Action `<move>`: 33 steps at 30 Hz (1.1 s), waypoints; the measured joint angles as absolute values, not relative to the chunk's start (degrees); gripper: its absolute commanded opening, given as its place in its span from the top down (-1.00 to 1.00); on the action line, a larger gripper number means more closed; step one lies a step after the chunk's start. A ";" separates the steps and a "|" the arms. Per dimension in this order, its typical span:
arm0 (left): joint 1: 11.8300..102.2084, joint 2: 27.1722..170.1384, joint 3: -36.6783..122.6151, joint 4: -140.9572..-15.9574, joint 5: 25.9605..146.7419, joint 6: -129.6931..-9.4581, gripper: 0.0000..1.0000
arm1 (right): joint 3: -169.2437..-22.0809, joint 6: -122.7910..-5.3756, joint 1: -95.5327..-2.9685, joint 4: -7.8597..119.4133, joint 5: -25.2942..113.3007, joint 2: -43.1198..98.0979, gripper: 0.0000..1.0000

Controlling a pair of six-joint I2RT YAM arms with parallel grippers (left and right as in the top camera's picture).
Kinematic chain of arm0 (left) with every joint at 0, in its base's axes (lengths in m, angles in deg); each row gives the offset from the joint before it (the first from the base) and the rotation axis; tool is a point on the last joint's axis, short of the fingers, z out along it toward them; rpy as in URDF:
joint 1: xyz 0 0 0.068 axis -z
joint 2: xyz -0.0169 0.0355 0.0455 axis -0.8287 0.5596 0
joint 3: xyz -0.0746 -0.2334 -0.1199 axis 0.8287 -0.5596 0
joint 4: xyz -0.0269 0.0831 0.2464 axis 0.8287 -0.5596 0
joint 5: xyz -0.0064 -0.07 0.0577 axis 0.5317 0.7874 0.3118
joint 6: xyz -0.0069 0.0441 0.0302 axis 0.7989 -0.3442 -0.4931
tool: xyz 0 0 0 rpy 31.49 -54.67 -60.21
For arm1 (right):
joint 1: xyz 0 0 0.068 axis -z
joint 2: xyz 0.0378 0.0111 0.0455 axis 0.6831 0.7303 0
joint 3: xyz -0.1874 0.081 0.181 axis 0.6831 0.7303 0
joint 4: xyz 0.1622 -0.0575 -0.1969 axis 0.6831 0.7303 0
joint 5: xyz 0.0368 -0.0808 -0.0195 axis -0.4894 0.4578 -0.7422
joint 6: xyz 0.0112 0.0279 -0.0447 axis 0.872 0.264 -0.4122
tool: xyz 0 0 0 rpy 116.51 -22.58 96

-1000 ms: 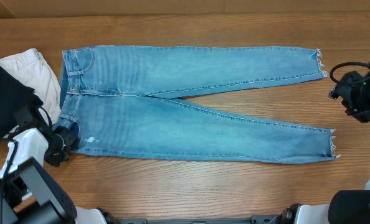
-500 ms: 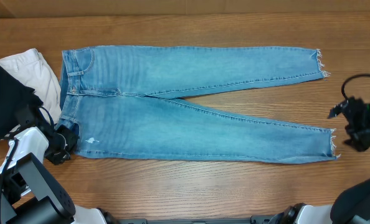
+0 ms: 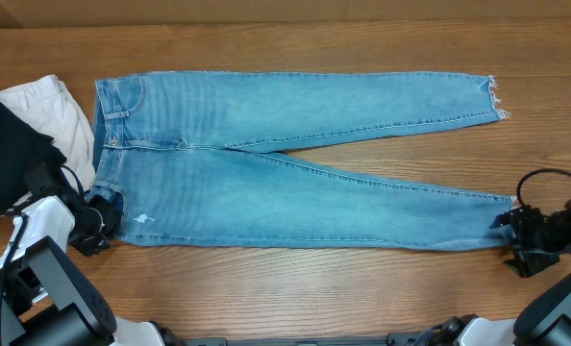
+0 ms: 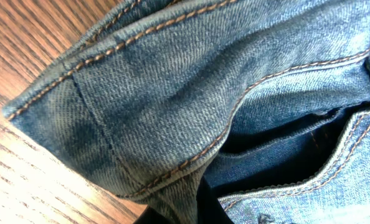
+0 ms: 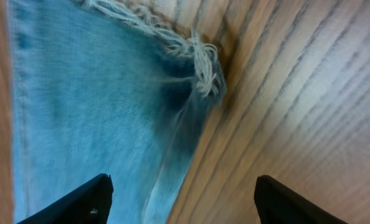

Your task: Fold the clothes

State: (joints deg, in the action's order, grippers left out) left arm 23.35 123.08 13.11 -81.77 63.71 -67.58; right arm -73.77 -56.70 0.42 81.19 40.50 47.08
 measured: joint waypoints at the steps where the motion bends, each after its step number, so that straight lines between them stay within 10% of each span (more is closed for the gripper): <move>1: 23.35 123.08 13.11 -81.86 63.71 -67.58 0.85 | -72.55 -56.46 0.42 79.31 40.71 47.08 -0.46; 7: 23.35 123.08 13.18 -82.34 63.79 -67.58 0.85 | -66.82 -53.92 0.42 69.01 42.07 47.08 -0.13; 11: 23.35 123.08 13.22 -83.01 63.95 -67.55 0.91 | -66.08 -52.61 0.42 65.67 42.42 46.71 0.92; 33: 23.33 103.74 20.65 -107.43 70.59 -71.88 0.92 | -101.36 -51.06 2.54 96.38 39.56 46.89 0.92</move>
